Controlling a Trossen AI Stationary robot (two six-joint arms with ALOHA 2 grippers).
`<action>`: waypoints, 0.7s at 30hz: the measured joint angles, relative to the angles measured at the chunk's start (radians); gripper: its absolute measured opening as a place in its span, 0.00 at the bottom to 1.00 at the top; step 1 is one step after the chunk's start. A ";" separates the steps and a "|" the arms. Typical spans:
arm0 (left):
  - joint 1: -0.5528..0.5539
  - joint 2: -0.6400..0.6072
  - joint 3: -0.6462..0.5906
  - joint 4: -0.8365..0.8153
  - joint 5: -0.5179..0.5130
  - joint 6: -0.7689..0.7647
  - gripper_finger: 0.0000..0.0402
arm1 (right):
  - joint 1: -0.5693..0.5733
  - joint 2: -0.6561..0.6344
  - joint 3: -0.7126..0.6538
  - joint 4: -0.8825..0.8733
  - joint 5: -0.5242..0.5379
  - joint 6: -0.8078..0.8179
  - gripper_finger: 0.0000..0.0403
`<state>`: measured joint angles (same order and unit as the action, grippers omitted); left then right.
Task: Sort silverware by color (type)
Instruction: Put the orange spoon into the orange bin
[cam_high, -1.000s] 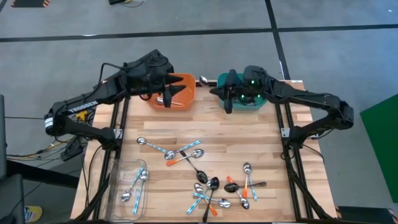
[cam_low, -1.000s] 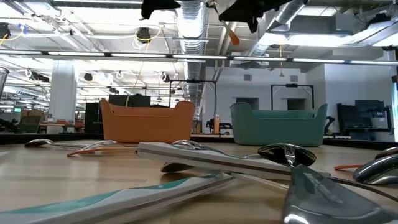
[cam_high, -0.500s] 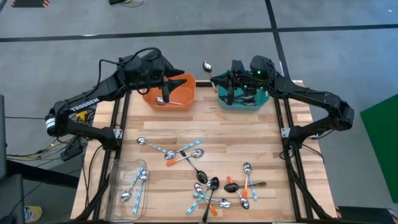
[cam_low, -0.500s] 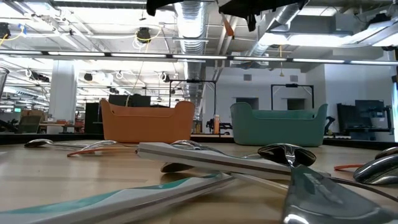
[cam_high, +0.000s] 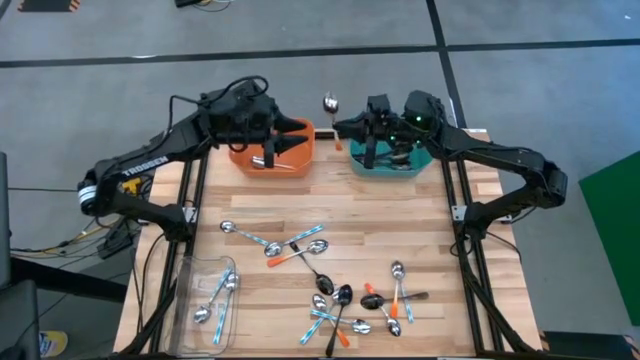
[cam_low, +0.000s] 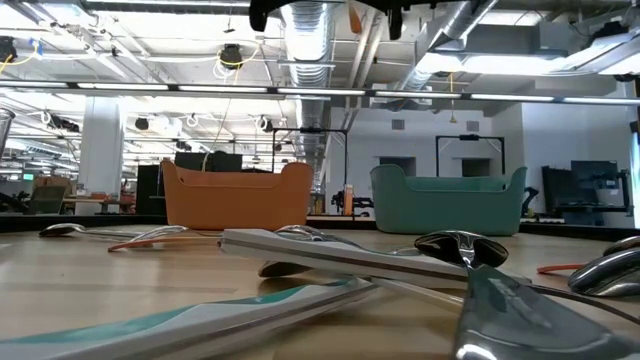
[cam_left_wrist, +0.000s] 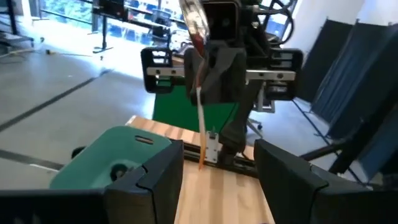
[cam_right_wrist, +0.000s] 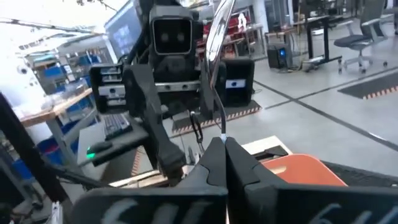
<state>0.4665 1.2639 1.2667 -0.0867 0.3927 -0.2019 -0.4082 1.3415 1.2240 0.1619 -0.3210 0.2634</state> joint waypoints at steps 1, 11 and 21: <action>-0.001 -0.006 0.000 -0.004 0.003 0.019 0.46 | 0.003 0.000 0.000 0.000 0.000 -0.015 0.01; -0.062 -0.002 0.000 -0.047 -0.005 0.105 0.46 | 0.061 0.002 -0.002 -0.023 0.032 -0.083 0.01; -0.172 -0.005 0.000 -0.025 -0.123 0.066 0.46 | 0.200 0.002 -0.002 -0.027 0.128 -0.112 0.02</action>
<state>0.2948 1.2588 1.2671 -0.1115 0.2700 -0.1363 -0.2083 1.3436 1.2221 0.1353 -0.1934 0.1515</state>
